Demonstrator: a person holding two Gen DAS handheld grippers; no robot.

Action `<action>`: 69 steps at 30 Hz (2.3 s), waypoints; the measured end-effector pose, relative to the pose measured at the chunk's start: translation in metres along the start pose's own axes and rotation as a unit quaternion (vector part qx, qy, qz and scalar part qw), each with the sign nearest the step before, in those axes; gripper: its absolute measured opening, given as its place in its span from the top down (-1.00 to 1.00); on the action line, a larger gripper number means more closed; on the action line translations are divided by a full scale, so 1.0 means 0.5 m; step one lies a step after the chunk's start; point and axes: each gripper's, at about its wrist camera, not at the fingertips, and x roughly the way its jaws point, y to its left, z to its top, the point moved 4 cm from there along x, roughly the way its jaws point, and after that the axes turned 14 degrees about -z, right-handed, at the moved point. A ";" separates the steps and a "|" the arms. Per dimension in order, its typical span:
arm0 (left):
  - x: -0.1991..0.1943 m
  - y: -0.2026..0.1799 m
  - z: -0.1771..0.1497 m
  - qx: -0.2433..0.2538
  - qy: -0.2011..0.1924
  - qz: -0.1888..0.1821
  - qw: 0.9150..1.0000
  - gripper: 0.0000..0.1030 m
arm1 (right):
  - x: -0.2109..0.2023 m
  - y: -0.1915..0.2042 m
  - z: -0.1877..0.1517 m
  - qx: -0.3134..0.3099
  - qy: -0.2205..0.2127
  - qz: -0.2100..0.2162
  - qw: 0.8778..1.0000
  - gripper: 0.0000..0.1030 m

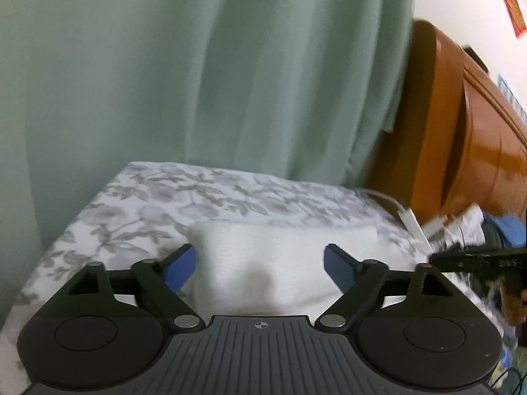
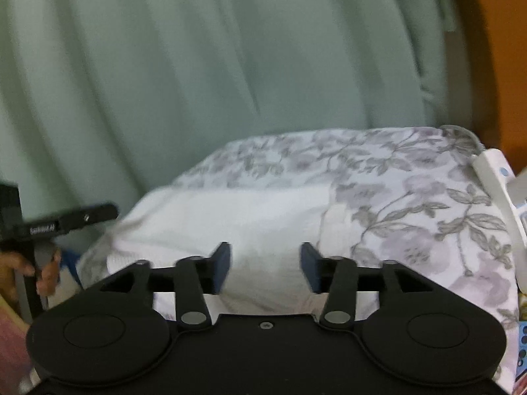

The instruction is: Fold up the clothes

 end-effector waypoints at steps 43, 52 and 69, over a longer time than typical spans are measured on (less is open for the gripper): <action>0.129 0.151 -0.055 -0.199 0.095 -0.078 0.972 -0.39 | 0.189 -0.066 -0.032 0.180 0.124 0.095 0.971 0.19; 0.108 0.130 -0.060 -0.188 0.054 -0.062 0.979 0.04 | 0.169 -0.043 -0.011 0.143 0.101 0.085 0.981 0.37; 0.052 -0.015 -0.062 -0.123 0.034 -0.036 0.991 0.17 | 0.053 -0.029 0.032 0.040 0.064 0.055 0.996 0.45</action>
